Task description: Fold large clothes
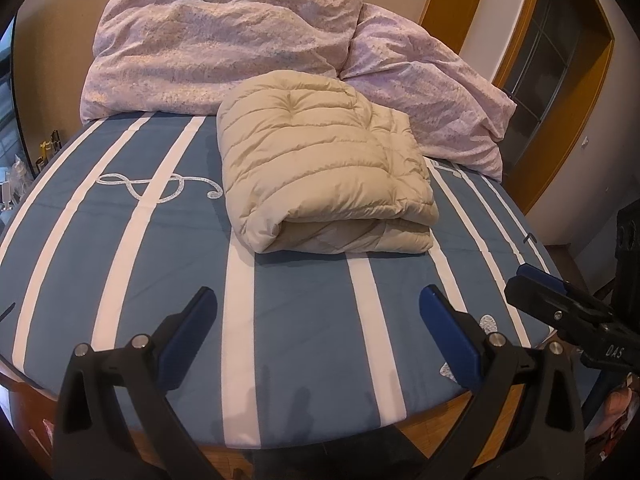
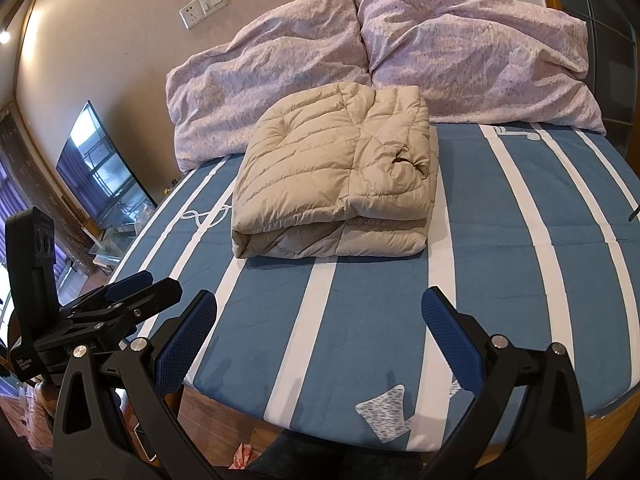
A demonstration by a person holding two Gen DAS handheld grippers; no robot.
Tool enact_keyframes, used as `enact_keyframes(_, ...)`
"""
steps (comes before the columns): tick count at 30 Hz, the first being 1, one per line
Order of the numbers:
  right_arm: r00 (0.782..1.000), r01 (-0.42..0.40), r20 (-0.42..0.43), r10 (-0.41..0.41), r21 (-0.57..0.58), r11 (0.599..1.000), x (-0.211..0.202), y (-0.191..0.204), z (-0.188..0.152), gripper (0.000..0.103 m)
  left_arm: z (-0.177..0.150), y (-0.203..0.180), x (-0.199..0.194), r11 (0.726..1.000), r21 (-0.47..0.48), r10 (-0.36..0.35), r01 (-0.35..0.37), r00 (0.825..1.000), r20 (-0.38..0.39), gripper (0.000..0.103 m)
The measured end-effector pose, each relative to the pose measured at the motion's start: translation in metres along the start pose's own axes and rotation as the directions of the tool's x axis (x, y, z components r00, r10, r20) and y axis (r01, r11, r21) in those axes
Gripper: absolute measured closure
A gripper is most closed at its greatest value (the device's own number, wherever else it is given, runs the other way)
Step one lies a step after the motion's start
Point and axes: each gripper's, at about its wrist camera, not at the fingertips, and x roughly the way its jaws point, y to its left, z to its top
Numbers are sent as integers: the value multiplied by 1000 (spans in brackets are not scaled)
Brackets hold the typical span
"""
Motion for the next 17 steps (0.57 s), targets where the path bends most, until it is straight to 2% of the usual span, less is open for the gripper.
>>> enact_keyframes(17, 1000, 1, -1, -1, 3, 1000, 2, 0, 1, 1, 0, 1, 0, 1000, -1, 0, 0, 1000, -1, 2)
